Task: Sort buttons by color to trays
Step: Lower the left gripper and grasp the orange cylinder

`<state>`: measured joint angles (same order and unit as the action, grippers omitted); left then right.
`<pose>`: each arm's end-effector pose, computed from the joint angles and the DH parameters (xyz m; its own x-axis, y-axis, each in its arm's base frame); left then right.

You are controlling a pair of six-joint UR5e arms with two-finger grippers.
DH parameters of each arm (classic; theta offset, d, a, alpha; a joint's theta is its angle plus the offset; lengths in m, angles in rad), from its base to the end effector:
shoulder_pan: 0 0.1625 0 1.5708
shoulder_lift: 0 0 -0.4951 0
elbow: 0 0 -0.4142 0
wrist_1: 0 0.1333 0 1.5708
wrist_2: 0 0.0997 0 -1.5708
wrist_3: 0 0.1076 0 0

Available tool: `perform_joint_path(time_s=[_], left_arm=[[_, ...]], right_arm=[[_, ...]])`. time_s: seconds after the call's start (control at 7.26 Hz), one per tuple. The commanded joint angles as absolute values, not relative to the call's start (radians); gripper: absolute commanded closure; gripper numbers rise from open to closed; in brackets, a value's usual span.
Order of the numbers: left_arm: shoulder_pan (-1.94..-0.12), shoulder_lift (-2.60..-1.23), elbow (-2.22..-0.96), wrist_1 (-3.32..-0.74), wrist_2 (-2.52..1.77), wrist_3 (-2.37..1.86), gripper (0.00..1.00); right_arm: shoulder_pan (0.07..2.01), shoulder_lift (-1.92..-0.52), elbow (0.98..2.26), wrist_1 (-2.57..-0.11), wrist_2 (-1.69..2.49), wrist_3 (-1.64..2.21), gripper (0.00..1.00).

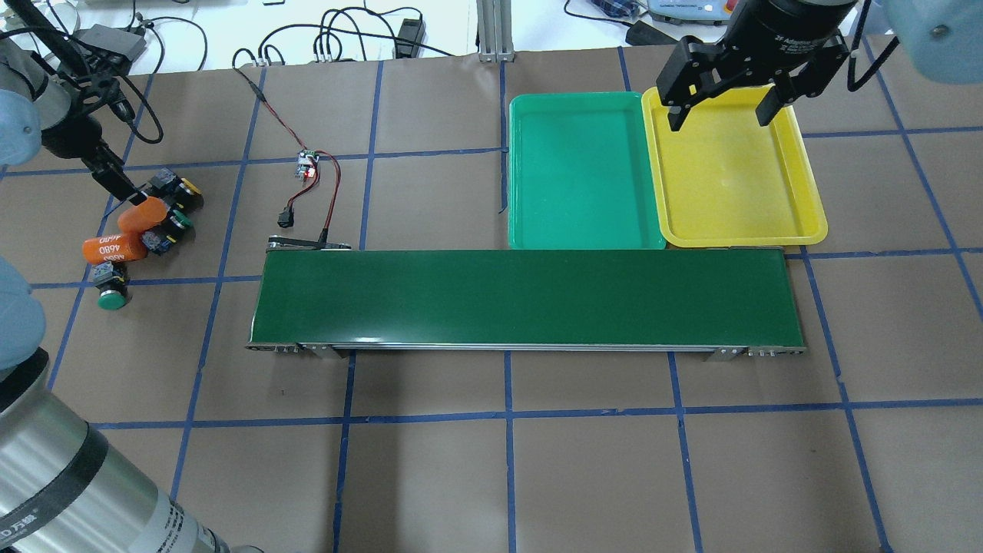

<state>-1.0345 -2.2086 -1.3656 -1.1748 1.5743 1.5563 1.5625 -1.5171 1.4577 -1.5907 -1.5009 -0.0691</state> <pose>0.2774 -0.7268 0.2754 -0.5230 0.8515 0.0366 0.8522 0.5232 0.0040 0.1363 -0.5491 0.5824 -0.9958 -0.0661 -0.0640 -0.0606 0.9946 -0.0838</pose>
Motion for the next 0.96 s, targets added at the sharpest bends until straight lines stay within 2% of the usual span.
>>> perform_joint_path(time_s=[0.0, 0.28, 0.41, 0.55, 0.69, 0.83], left_arm=[[-1.022, -2.226, -1.373, -1.19, 1.574, 1.589, 0.0], [-1.022, -2.244, -1.373, -1.19, 1.498, 1.588, 0.0], [-1.028, -2.244, -1.377, -1.192, 1.479, 1.588, 0.16], [-1.026, -2.244, -1.379, -1.193, 1.477, 1.588, 0.42], [-1.028, -2.238, -1.376, -1.203, 1.477, 1.588, 0.77], [-1.025, -2.226, -1.373, -1.248, 1.48, 1.586, 0.99]], right_arm=[[1.563, -1.517, 1.457, -1.591, -1.5, -0.069, 0.0], [1.563, -1.517, 1.457, -1.591, -1.5, -0.069, 0.0], [1.563, -1.517, 1.459, -1.591, -1.5, -0.069, 0.0], [1.563, -1.517, 1.457, -1.591, -1.5, -0.069, 0.0], [1.563, -1.517, 1.459, -1.591, -1.5, -0.069, 0.0], [1.563, -1.517, 1.459, -1.591, -1.5, -0.069, 0.0]])
